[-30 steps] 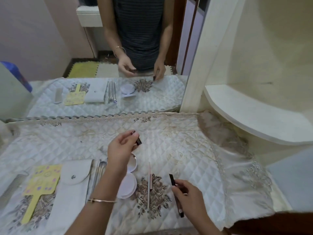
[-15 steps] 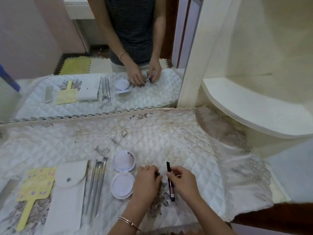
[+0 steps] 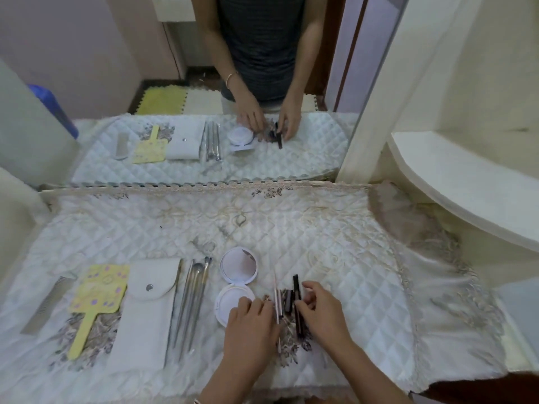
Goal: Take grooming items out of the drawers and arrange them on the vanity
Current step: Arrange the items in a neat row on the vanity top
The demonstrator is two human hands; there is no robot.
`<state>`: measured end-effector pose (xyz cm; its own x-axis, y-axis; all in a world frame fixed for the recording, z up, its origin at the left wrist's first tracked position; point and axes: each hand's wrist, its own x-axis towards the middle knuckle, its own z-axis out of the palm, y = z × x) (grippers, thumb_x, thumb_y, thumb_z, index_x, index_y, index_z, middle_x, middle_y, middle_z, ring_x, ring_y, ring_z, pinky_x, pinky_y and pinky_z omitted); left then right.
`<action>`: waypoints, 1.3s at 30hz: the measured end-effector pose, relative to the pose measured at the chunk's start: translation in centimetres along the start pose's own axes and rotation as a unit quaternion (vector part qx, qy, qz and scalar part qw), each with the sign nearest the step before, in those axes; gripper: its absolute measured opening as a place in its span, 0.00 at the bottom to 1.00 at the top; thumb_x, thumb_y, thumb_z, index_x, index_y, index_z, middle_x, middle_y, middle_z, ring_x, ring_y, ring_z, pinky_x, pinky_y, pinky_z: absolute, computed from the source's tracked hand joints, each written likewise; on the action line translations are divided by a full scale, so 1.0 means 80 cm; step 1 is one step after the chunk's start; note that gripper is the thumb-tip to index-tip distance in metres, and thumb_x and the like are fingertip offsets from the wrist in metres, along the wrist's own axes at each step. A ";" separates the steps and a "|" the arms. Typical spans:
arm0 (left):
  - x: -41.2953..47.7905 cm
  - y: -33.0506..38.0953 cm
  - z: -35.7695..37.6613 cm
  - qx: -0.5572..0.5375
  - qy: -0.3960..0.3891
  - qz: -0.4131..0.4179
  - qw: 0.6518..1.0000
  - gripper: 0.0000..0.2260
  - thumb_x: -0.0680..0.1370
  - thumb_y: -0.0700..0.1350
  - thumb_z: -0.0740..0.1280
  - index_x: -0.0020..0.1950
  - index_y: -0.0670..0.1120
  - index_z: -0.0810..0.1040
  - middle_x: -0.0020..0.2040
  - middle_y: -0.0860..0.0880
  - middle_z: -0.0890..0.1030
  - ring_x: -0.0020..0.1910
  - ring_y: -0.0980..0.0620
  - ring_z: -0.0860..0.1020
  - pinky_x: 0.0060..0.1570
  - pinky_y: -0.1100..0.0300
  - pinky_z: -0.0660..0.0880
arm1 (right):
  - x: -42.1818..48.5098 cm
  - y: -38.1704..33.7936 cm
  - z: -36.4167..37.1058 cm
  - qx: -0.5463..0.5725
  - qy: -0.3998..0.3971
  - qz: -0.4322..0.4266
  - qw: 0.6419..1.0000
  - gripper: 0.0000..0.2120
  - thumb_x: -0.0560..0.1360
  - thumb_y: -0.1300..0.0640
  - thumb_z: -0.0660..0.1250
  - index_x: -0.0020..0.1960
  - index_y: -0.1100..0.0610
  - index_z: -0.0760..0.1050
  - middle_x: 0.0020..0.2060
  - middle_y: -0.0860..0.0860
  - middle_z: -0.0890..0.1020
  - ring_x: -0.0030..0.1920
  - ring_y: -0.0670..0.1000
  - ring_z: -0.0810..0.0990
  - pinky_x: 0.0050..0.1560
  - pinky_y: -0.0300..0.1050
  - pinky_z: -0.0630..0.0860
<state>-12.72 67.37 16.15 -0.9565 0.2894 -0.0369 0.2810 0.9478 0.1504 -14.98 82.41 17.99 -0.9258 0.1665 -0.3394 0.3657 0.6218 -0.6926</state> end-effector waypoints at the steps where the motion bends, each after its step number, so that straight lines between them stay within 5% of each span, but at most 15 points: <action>1: -0.002 0.002 0.002 -0.005 -0.012 0.004 1.000 0.14 0.60 0.59 0.73 0.36 0.53 0.76 0.31 0.56 0.77 0.33 0.51 0.76 0.27 0.59 0.71 | 0.000 -0.001 0.002 -0.001 -0.005 -0.008 1.000 0.16 0.74 0.61 0.65 0.62 0.55 0.72 0.44 0.47 0.75 0.43 0.45 0.74 0.44 0.32 0.69; 7: 0.006 0.008 0.001 -0.019 -0.002 -0.014 1.000 0.11 0.59 0.58 0.71 0.32 0.54 0.76 0.30 0.56 0.77 0.32 0.52 0.77 0.27 0.60 0.72 | 0.003 0.000 0.006 0.007 -0.007 -0.022 1.000 0.14 0.74 0.62 0.65 0.59 0.55 0.75 0.43 0.48 0.77 0.38 0.41 0.73 0.36 0.26 0.68; 14: -0.004 -0.012 -0.017 -0.068 0.064 -0.052 0.994 0.13 0.68 0.56 0.58 0.37 0.52 0.79 0.32 0.57 0.79 0.39 0.53 0.70 0.29 0.60 0.73 | 0.003 -0.007 -0.002 -0.004 0.033 -0.058 0.998 0.14 0.76 0.59 0.63 0.61 0.57 0.73 0.50 0.51 0.77 0.45 0.47 0.74 0.43 0.30 0.69; 16: -0.016 -0.036 -0.028 -0.082 0.091 -0.093 0.988 0.13 0.68 0.54 0.58 0.39 0.52 0.80 0.35 0.56 0.81 0.42 0.54 0.67 0.35 0.61 0.73 | 0.005 -0.023 -0.001 -0.014 0.048 -0.104 0.993 0.14 0.76 0.59 0.63 0.61 0.57 0.73 0.54 0.53 0.78 0.52 0.50 0.75 0.51 0.38 0.71; 22: -0.083 -0.151 -0.060 -0.140 0.085 -0.227 0.960 0.18 0.71 0.50 0.55 0.46 0.43 0.82 0.43 0.45 0.83 0.44 0.42 0.80 0.43 0.51 0.78 | 0.000 -0.094 0.051 -0.040 -0.026 -0.226 0.973 0.15 0.77 0.56 0.62 0.62 0.58 0.73 0.56 0.52 0.78 0.59 0.52 0.72 0.55 0.39 0.66; 27: -0.121 -0.264 -0.074 -0.174 0.106 -0.324 0.924 0.18 0.73 0.47 0.57 0.51 0.39 0.81 0.51 0.40 0.81 0.52 0.38 0.78 0.54 0.49 0.73 | -0.014 -0.144 0.124 -0.071 -0.033 -0.306 0.949 0.15 0.72 0.50 0.60 0.49 0.57 0.80 0.44 0.53 0.83 0.48 0.51 0.79 0.49 0.40 0.72; 33: -0.151 -0.402 -0.079 -0.159 0.070 -0.286 0.942 0.18 0.77 0.40 0.56 0.67 0.38 0.71 0.67 0.39 0.71 0.67 0.40 0.69 0.66 0.51 0.66 | -0.050 -0.207 0.243 -0.177 -0.034 -0.347 0.920 0.13 0.68 0.51 0.59 0.45 0.53 0.79 0.39 0.48 0.83 0.44 0.47 0.76 0.47 0.38 0.71; 36: -0.151 -0.448 -0.073 -0.154 0.021 -0.251 0.955 0.20 0.78 0.38 0.54 0.70 0.40 0.67 0.71 0.39 0.66 0.71 0.41 0.64 0.70 0.51 0.61 | -0.066 -0.240 0.286 -0.213 -0.052 -0.342 0.914 0.14 0.66 0.50 0.63 0.48 0.53 0.80 0.43 0.48 0.83 0.45 0.48 0.80 0.46 0.39 0.79; 39: -0.147 -0.478 -0.058 -0.123 0.005 -0.194 0.973 0.23 0.72 0.37 0.55 0.65 0.38 0.73 0.67 0.38 0.73 0.66 0.38 0.70 0.63 0.49 0.71 | -0.075 -0.263 0.321 -0.261 -0.083 -0.311 0.910 0.20 0.64 0.47 0.66 0.54 0.54 0.79 0.50 0.52 0.83 0.50 0.52 0.83 0.47 0.46 0.82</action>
<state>-12.54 27.09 15.39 -0.9880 -0.0859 -0.1281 -0.1270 0.9245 0.3594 -14.64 48.71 18.27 -0.8949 -0.4336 -0.1057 -0.3603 0.8416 -0.4024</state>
